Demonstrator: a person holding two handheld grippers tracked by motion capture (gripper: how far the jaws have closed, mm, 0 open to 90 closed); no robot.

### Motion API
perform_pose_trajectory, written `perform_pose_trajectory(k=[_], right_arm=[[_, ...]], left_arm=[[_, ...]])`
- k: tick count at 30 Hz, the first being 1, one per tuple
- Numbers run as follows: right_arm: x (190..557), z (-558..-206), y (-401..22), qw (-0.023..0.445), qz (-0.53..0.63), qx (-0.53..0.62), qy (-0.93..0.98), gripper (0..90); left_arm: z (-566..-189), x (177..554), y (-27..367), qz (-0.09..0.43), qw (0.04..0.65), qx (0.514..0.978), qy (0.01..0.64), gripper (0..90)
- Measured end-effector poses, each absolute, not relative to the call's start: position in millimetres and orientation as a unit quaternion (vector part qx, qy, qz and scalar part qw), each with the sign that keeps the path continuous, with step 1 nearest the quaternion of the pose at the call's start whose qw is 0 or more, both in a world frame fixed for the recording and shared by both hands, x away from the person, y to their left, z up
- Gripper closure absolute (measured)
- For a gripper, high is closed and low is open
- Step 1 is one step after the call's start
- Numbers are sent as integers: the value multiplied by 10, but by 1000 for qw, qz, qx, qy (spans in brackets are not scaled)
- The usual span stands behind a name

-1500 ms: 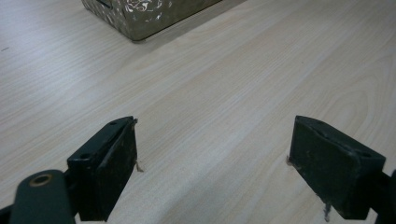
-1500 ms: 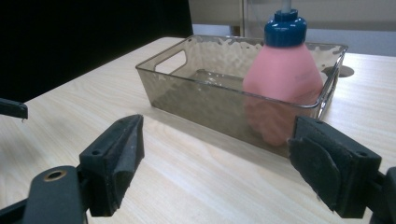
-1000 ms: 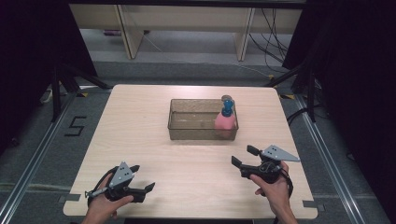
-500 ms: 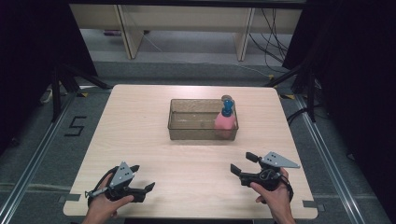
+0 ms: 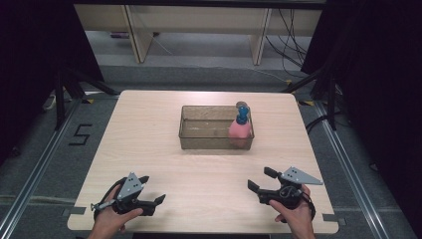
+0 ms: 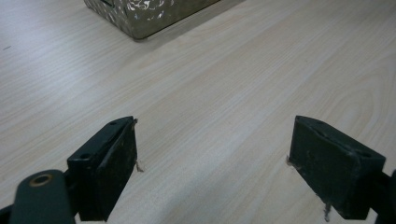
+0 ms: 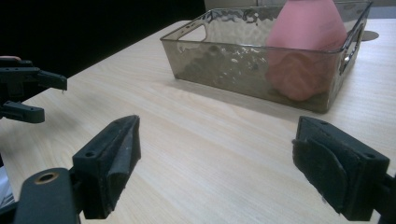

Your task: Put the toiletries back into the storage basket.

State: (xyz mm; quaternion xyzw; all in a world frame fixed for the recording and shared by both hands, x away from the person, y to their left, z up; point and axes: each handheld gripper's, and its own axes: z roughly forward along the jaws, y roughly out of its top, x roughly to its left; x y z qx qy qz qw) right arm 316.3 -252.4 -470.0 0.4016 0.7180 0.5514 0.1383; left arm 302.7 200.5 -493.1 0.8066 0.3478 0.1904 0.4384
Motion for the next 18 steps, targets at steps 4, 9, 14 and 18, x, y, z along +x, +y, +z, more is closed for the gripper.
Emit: perform_pose_trajectory(k=[4,9,14,18], right_arm=[[3123,-4701,-2515,134,551,410,714,163],[3092,-4714,-2530,138,548,404,719,163],[3036,-4713,-2536,143,547,403,720,163],[2974,-4717,-2528,155,538,394,729,162]], left_arm=[[-4947,3025,2010,189,436,809,347,148],[-4945,3024,2015,191,433,811,343,148],[-4948,3008,2002,188,440,808,345,148],[-4947,3010,2001,186,438,810,342,148]])
